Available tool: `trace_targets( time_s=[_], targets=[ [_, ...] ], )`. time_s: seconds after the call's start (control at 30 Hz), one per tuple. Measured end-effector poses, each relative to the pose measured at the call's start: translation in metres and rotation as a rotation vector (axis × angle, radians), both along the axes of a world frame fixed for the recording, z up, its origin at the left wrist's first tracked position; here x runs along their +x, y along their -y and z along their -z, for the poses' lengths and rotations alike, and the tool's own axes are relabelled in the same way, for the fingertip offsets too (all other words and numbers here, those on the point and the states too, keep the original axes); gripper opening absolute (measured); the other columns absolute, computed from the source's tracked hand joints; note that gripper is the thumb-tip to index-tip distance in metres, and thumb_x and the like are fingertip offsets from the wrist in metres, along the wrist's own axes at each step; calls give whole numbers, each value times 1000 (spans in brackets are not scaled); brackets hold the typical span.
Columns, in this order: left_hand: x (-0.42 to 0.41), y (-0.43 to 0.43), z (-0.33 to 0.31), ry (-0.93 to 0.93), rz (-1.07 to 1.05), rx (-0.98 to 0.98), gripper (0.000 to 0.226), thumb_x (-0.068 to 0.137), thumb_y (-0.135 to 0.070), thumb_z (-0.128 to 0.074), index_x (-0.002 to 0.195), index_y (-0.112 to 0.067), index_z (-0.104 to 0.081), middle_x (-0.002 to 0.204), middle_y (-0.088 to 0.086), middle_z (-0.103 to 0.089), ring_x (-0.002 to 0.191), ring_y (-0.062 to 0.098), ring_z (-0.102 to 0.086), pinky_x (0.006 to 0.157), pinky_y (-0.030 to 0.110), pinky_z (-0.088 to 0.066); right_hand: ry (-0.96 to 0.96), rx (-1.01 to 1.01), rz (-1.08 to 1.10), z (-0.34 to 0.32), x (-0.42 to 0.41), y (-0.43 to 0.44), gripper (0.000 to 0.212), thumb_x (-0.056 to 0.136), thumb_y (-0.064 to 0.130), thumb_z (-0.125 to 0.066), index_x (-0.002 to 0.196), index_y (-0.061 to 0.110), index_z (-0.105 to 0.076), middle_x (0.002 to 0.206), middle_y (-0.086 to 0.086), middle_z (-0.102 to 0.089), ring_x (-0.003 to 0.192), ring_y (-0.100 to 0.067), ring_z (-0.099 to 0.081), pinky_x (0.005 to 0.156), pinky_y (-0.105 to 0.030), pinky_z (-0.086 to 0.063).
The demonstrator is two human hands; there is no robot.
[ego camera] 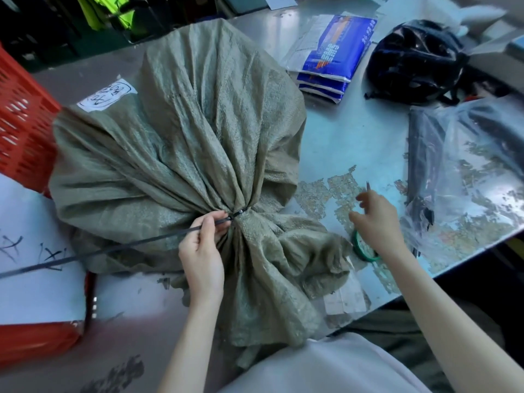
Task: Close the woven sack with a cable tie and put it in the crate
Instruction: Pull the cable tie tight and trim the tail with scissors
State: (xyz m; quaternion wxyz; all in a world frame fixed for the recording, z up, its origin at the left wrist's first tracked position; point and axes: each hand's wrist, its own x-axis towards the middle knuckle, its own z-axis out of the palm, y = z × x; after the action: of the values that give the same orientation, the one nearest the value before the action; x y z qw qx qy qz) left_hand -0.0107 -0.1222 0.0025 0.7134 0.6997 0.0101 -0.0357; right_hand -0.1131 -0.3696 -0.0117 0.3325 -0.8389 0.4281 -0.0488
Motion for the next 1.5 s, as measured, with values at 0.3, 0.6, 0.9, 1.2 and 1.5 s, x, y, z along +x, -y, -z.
trace_targets(
  time_s=[0.3,0.6,0.9,1.2,1.5],
  targets=[
    [1,4,6,-57,6,-109,34,102,-6,-39,86,-17,-66,91,0,-68,86,10,-65,84,26,-50,-300,-117,57,38,-29,9,24,81,2,-53,95,7,-33,104,-25,-45,85,-38,-46,66,-43,-41],
    [0,2,6,-84,22,-150,31,102,-8,-39,88,-14,-65,93,3,-67,87,11,-66,83,22,-51,-16,-1,149,24,-13,9,50,82,6,-58,125,1,-32,79,-17,-56,68,-31,-54,55,-41,-43],
    [-7,-2,-5,-62,-28,-106,23,103,-13,-40,92,-13,-60,94,7,-67,88,13,-70,81,24,-54,592,697,-4,-69,26,-51,42,80,-12,-58,104,22,-64,79,-7,-53,57,-7,-52,58,-22,-46],
    [-6,-9,-8,-22,-69,-66,20,102,-13,-42,89,-14,-58,84,10,-68,82,18,-69,82,30,-54,497,1308,-395,-94,31,-110,27,81,-5,-64,107,1,-58,61,1,-44,42,-11,-34,36,-19,-28],
    [-1,-21,-14,87,-131,21,20,100,-14,-47,85,-18,-60,73,-4,-65,73,10,-64,80,29,-53,253,1438,-487,-71,11,-122,42,86,43,-48,103,5,-50,55,0,-37,40,-9,-37,37,-16,-27]
  ],
)
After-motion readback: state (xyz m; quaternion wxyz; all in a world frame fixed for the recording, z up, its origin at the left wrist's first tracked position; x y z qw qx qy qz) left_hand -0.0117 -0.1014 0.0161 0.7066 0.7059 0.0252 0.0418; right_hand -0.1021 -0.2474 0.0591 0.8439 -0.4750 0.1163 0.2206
